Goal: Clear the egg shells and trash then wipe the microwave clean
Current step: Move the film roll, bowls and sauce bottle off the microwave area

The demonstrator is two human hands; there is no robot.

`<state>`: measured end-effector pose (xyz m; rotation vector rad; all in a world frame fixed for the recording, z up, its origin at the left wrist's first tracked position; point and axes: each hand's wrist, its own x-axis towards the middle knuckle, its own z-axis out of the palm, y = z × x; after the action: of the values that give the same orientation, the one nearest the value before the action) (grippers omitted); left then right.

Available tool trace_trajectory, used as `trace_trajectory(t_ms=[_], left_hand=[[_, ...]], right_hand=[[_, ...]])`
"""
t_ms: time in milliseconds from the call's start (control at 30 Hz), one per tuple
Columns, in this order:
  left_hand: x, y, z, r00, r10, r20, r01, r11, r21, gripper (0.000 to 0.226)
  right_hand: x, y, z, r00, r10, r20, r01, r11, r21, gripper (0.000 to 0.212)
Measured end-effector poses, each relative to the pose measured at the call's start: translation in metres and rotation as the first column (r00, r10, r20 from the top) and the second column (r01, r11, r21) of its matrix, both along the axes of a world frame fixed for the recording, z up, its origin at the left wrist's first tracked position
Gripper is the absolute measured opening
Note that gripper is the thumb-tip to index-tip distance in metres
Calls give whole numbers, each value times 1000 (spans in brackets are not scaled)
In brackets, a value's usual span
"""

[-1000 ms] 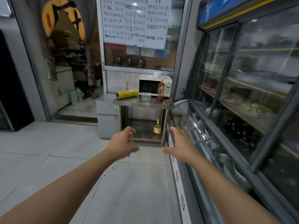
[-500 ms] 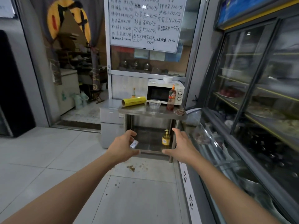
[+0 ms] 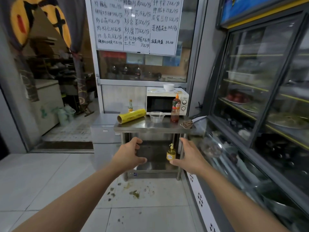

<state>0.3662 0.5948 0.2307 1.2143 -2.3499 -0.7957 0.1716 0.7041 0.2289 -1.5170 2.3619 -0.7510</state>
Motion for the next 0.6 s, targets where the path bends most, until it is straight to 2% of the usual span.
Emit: trace_trajectory(t_ms=[233, 400, 600], left_hand=[[-41, -89, -10, 1000, 27, 8, -26, 1000, -13, 65], [-81, -165, -9, 996, 85, 11, -85, 995, -44, 60], [-115, -234, -12, 983, 172, 60, -168, 984, -59, 65]], right_hand=[[-46, -103, -14, 999, 42, 32, -42, 999, 1, 95], [-95, -189, -12, 994, 107, 34, -107, 994, -11, 91], [-137, -273, -13, 985, 171, 26, -171, 985, 2, 89]])
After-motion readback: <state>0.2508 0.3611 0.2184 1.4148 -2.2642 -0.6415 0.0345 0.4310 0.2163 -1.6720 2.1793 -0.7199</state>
